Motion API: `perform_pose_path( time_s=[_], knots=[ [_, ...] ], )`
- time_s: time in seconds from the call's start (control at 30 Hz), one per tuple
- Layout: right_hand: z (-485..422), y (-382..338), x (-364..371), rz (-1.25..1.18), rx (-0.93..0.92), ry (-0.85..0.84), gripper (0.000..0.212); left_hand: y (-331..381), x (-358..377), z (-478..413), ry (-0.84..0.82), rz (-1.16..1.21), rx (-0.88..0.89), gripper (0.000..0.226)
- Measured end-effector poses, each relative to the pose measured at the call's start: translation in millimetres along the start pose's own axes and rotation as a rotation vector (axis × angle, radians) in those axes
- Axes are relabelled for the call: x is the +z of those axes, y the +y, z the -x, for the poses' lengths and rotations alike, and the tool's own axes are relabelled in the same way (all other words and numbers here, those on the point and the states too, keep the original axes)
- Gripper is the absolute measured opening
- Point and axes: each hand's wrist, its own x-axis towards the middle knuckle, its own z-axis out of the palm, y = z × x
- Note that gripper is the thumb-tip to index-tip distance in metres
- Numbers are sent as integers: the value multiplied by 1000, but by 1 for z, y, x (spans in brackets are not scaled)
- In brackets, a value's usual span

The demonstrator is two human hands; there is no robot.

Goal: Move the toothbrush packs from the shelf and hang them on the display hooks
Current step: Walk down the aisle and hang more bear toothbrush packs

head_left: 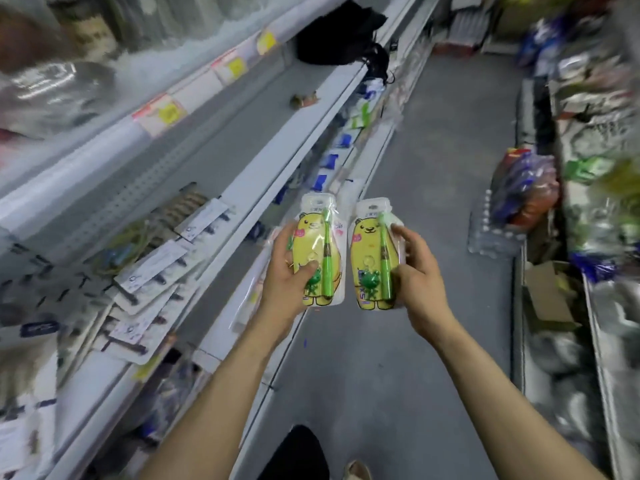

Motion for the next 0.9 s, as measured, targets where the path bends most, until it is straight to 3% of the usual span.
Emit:
perform_pose_path(
  time_s=[0.63,0.9],
  knots=[
    [-346,-70,-173,-40,-41,443,83,6,292,-384,-432,-25,-96,66],
    [-521,-91,-274,-116,-126,509,89,3,451,-541,-524,-17,-58,64]
  ],
)
